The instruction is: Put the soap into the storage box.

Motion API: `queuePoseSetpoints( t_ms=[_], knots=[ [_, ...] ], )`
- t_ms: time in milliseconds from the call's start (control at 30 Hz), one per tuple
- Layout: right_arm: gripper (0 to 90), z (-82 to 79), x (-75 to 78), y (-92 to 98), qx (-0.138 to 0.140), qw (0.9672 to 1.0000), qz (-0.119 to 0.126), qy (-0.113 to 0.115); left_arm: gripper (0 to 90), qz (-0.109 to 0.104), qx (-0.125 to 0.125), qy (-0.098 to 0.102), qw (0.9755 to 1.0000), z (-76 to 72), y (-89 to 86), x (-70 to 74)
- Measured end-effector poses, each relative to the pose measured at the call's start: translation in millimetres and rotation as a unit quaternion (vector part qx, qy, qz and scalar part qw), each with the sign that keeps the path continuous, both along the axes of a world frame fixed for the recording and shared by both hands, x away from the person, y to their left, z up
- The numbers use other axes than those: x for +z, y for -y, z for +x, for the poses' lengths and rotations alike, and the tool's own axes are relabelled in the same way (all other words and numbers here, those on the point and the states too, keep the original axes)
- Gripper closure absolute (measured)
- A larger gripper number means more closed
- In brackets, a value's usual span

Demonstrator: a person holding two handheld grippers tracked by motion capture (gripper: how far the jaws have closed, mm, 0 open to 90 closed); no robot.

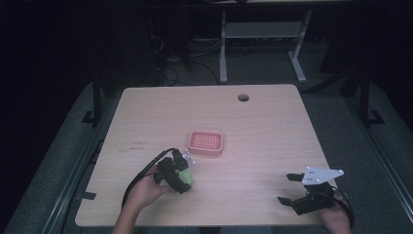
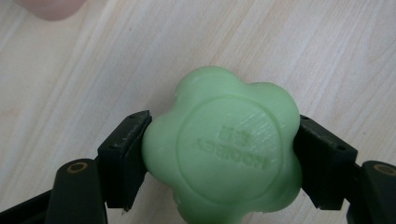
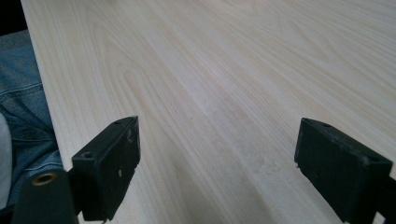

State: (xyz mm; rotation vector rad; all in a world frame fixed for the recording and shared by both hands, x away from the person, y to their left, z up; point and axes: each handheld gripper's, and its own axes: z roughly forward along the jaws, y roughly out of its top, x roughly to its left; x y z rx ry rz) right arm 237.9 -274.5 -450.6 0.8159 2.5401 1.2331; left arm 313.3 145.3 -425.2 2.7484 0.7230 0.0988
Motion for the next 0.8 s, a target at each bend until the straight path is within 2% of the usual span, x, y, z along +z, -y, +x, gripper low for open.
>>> queuePoseSetpoints(
  t_ms=[167, 267, 700, 800],
  knots=[
    [13.8, 0.1, -0.1, 0.0, 0.000, 1.0000, 0.002, 0.000, 26.6, -0.005, 0.000, 0.000, 1.0000, 5.2, 1.9, 3.6],
    [13.8, 0.4, -0.1, 0.7, 0.000, 1.0000, 0.002, 0.001, 26.6, -0.002, -0.002, -0.007, 1.0000, 9.1, 3.0, 3.3],
    [13.8, 0.9, -0.9, 4.4, -0.004, 1.0000, 0.009, 0.001, 26.7, 0.008, -0.009, -0.011, 0.9999, 26.1, 9.4, 11.9],
    [13.8, 1.2, -1.2, 5.5, -0.005, 0.9999, 0.010, -0.002, 26.7, 0.004, -0.006, -0.011, 0.9999, 29.1, 10.7, 13.8]
  ],
)
